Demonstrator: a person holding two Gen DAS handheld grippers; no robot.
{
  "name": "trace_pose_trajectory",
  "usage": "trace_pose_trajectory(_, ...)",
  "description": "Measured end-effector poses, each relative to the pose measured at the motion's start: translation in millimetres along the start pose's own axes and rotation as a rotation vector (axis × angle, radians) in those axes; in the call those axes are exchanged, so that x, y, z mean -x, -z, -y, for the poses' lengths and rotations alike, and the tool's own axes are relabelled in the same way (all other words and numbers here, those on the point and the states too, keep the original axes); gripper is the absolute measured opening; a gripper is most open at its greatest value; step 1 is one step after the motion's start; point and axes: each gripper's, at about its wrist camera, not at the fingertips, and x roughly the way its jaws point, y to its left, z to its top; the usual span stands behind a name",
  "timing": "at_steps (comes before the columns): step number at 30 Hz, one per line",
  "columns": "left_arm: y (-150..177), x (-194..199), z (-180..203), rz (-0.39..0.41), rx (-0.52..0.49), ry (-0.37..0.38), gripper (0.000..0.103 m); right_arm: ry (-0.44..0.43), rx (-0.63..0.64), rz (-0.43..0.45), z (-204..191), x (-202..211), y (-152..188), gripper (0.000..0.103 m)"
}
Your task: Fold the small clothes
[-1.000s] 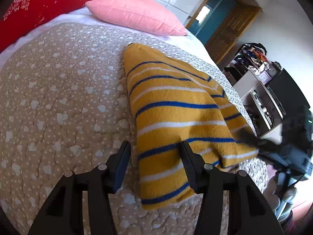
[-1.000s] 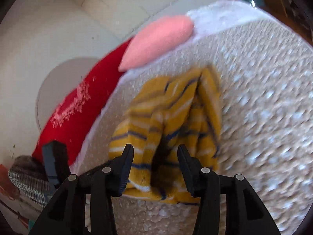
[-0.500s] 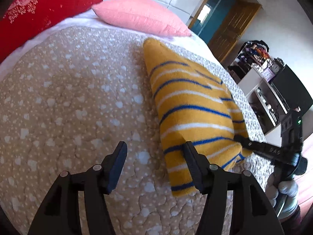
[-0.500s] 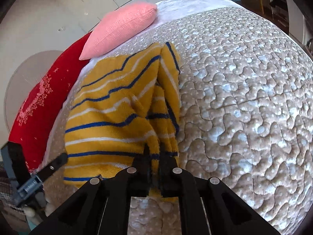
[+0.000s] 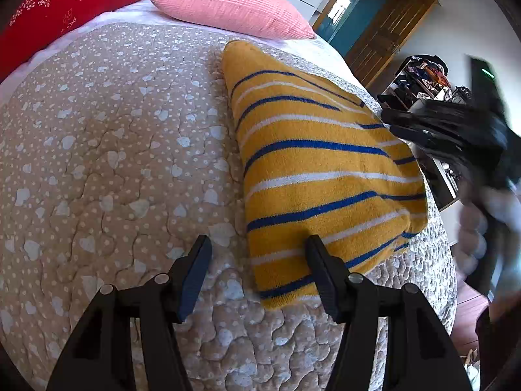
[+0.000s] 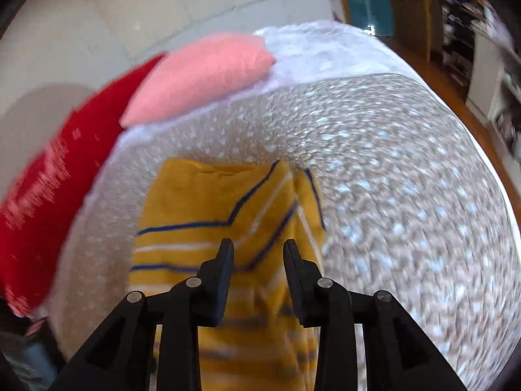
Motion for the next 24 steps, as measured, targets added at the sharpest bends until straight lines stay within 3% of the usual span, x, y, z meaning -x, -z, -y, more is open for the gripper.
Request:
trace_pose_trajectory(2, 1.1, -0.2, 0.9, 0.0, -0.005, -0.001, 0.06, 0.044, 0.046, -0.045, -4.3, -26.5, -5.7, 0.026)
trace_pose_trajectory(5, 1.8, 0.5, 2.1, -0.002, -0.004, 0.009, 0.062, 0.186, 0.061, -0.085, 1.9, -65.5, -18.1, 0.023)
trace_pose_trajectory(6, 1.4, 0.9, 2.4, -0.003, -0.006, 0.011, 0.063, 0.272, 0.07, -0.093, 6.0, -72.1, -22.1, 0.031)
trace_pose_trajectory(8, 1.7, 2.6, 2.5, -0.004, -0.008, 0.015, 0.063, 0.364, 0.063, -0.109, 15.1, -79.8, -29.5, 0.061)
trace_pose_trajectory(12, 1.8, 10.9, 4.3, 0.011, -0.027, 0.015, 0.063, 0.302, 0.012, -0.003, 23.8, -43.8, -27.3, 0.062)
trace_pose_trajectory(15, 5.2, 27.8, 13.1, 0.084, -0.064, -0.02, 0.063, 0.287, -0.016, 0.109, 32.6, 8.5, -0.5, 0.063)
trace_pose_trajectory(19, 21.0, 65.0, 37.6, 0.315, -0.148, -0.165, 0.063, 0.229, -0.107, 0.162, 67.7, 73.0, 58.2, 0.064)
trace_pose_trajectory(22, 43.7, 91.6, 57.6, 0.488, -0.193, -0.286, 0.076, 0.196, -0.189, 0.156, 94.6, 105.4, 111.4, 0.064)
trace_pose_trajectory(24, 58.8, 108.4, 68.3, 0.544, -0.182, -0.318, 0.083, 0.189, -0.23, 0.16, 107.7, 123.2, 146.3, 0.064)
